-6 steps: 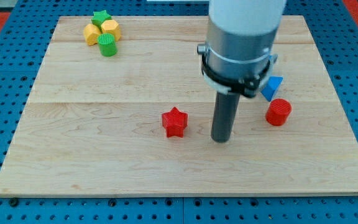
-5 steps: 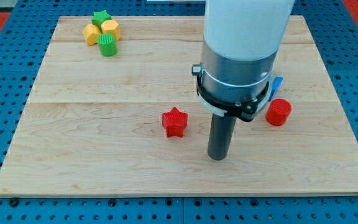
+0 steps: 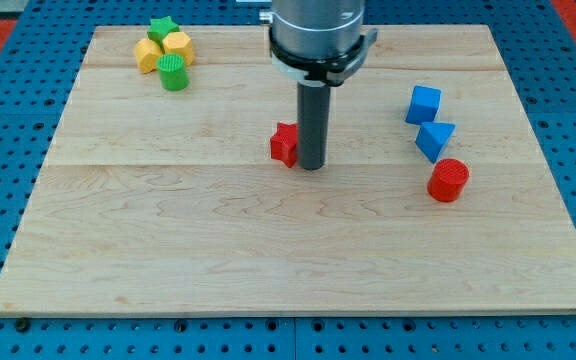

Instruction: Move the red star to the center

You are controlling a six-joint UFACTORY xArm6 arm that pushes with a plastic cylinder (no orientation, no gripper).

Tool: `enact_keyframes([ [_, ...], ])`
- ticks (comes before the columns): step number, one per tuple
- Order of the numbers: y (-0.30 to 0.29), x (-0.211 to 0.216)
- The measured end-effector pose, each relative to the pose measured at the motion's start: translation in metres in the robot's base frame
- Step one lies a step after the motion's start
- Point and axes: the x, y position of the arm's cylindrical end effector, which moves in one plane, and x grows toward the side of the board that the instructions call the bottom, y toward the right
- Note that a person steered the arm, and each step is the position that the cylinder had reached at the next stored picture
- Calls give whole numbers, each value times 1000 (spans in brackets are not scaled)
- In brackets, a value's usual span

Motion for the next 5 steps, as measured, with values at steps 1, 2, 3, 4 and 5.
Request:
enact_keyframes([
  [1, -32, -26],
  [2, 41, -54],
  [3, 59, -128],
  [4, 113, -144],
  [5, 184, -125],
])
